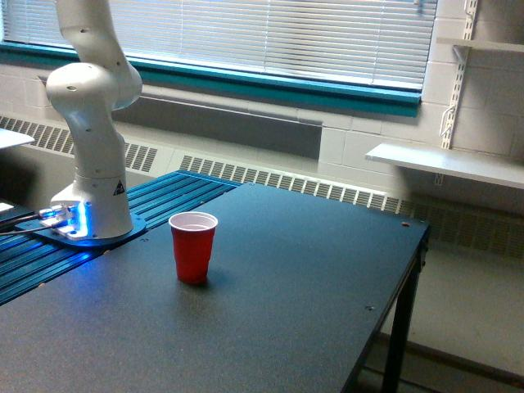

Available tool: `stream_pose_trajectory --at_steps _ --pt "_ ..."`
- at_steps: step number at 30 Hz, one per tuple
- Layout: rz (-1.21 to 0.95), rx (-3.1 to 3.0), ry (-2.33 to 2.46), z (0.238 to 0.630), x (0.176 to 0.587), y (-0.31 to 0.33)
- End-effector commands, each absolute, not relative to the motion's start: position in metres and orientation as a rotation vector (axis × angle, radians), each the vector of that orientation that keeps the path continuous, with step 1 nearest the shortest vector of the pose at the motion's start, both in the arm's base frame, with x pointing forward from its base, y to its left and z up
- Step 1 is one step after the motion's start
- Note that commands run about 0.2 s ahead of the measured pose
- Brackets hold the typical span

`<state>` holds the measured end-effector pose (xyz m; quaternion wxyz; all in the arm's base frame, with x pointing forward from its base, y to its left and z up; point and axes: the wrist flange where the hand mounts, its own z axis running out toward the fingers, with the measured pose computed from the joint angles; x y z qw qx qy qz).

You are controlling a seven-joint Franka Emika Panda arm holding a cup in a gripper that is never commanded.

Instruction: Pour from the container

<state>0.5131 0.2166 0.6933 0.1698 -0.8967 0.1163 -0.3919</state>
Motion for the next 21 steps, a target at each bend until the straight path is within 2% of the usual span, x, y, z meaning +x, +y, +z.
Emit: stream_pose_trajectory --at_steps 1,9,14,21 --pt "-1.056 -2.591 0.330 0.677 0.516 0.219" --pt "-1.108 -2.630 0.300 0.676 0.517 0.213" --pt "-1.067 -2.650 0.423 0.667 0.514 0.195" --pt "-1.051 -2.658 0.544 0.673 0.478 0.188"
